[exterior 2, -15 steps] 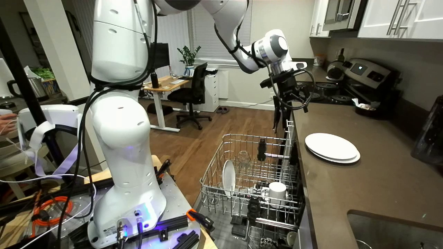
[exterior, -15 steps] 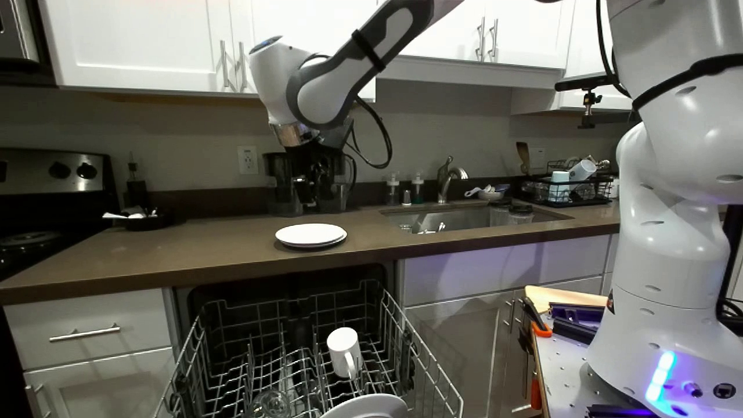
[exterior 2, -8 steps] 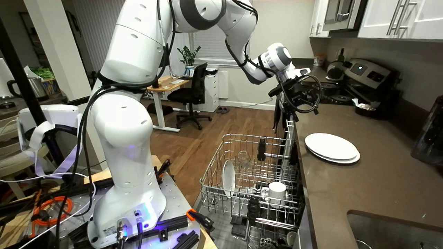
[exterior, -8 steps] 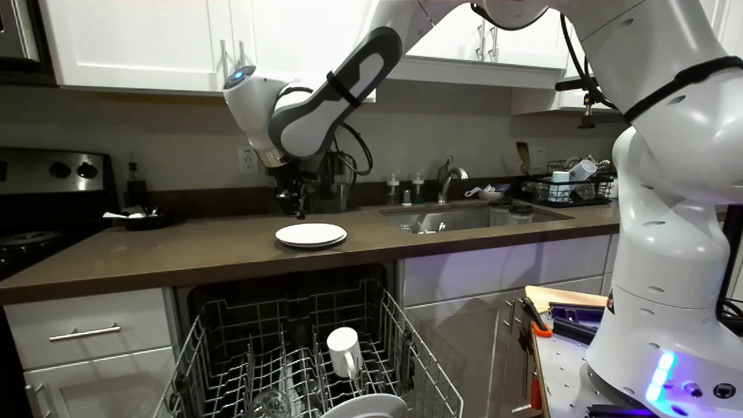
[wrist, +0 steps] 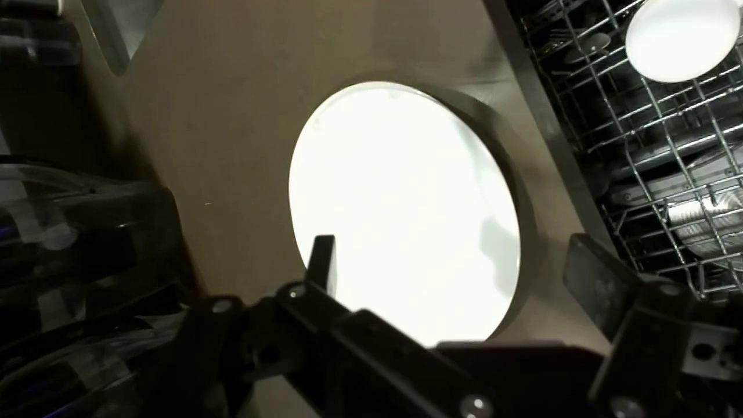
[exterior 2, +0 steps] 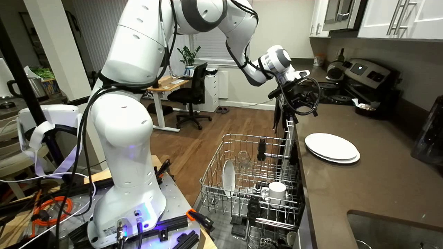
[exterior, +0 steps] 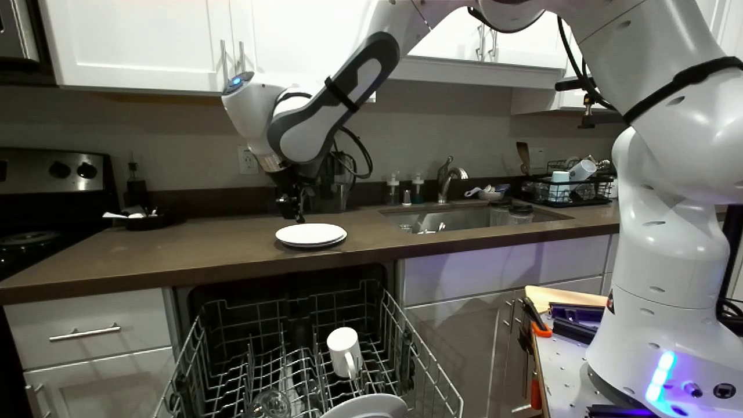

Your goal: Pick up the white plate from the countertop and put it in the dish rack.

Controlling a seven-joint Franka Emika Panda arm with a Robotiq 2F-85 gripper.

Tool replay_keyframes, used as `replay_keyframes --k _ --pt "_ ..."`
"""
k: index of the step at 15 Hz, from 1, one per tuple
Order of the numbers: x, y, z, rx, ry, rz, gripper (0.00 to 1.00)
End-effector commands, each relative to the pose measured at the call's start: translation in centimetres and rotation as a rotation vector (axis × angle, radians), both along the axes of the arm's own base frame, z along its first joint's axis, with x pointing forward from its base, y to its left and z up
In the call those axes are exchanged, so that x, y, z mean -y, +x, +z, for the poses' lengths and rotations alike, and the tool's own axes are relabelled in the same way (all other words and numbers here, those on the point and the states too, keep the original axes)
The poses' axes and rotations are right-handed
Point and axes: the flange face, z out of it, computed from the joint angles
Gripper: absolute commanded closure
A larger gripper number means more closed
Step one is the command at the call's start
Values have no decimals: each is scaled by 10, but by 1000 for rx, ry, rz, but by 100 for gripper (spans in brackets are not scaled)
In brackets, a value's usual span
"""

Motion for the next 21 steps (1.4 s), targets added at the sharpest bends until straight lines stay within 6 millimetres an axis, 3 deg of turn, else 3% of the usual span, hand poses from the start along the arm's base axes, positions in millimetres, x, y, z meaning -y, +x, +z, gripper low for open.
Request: replay_keyframes --k 1,5,8,12,14,15,17,18,19,21 --pt "-6 11 -19 47 -65 -52 0" --pt "-10 22 -45 101 -142 -83 0" --pt "-7 34 -59 146 -211 -98 18" --pt "-2 45 -72 163 -217 -134 2" --pt "-1 50 -73 171 -216 -139 0" --pt "-1 53 -74 174 -219 -139 9" --pt "-1 57 -75 182 -234 -135 17" --pt "0 58 -76 183 -240 -135 36" --pt "0 60 -76 185 -242 -138 33" --pt "2 63 -77 187 -239 -142 17"
